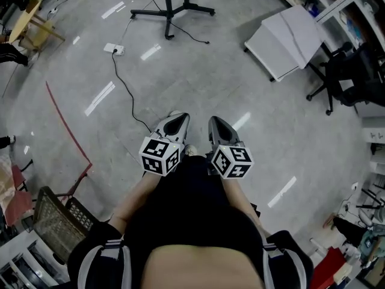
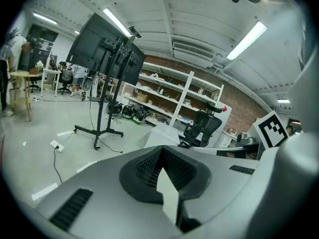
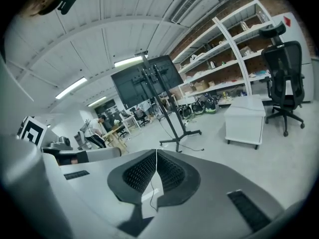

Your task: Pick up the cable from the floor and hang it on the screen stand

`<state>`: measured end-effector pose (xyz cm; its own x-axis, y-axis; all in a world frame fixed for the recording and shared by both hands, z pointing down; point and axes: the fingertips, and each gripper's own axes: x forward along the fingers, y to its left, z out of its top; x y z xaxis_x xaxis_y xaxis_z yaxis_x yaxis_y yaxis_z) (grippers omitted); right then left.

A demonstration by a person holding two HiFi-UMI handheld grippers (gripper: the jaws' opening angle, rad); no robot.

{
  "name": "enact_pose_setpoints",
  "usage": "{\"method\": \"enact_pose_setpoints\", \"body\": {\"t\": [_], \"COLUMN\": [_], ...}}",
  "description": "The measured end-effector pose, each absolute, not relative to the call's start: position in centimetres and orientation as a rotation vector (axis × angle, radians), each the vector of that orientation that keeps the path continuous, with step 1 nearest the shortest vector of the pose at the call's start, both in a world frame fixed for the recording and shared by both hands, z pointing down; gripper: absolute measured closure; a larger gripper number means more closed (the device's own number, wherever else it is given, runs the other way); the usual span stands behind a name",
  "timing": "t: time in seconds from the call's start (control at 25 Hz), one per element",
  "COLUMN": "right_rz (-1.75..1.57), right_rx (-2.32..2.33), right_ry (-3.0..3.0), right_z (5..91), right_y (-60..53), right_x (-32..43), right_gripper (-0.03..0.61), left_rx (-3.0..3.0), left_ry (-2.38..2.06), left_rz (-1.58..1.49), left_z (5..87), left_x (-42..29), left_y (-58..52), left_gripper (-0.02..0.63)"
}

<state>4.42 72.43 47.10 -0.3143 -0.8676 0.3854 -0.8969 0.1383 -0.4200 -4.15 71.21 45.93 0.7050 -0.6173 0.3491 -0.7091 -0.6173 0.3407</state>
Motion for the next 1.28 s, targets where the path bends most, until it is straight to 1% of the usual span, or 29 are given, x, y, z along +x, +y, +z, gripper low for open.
{"method": "enact_pose_setpoints", "body": {"t": [0.32, 0.68, 0.96, 1.28], "right_rz": [0.875, 0.925, 0.896, 0.896], "right_rx": [1.823, 1.789, 1.868, 1.896], "right_ry": [-2.313, -2.261, -2.226, -2.219], "right_z": [47.0, 47.7, 46.3, 46.0], "right_y": [67.8, 57.9, 50.0, 43.7], "right_x": [4.8, 5.8, 6.8, 6.6], "right_gripper": [0.555, 0.555, 0.555, 0.555], "left_rx": [2.466, 2.467, 2.466, 2.478], "left_ry": [-1.007, -0.965, -0.958, -0.927], "left_rz": [0.259, 0.312, 0.322, 0.322], "left_z": [45.8, 45.8, 45.1, 44.9], "left_x": [-3.6, -1.4, -1.2, -1.3], "left_y": [65.8, 55.1, 47.6, 41.2], "left_gripper": [0.611, 0.611, 0.611, 0.611]}}
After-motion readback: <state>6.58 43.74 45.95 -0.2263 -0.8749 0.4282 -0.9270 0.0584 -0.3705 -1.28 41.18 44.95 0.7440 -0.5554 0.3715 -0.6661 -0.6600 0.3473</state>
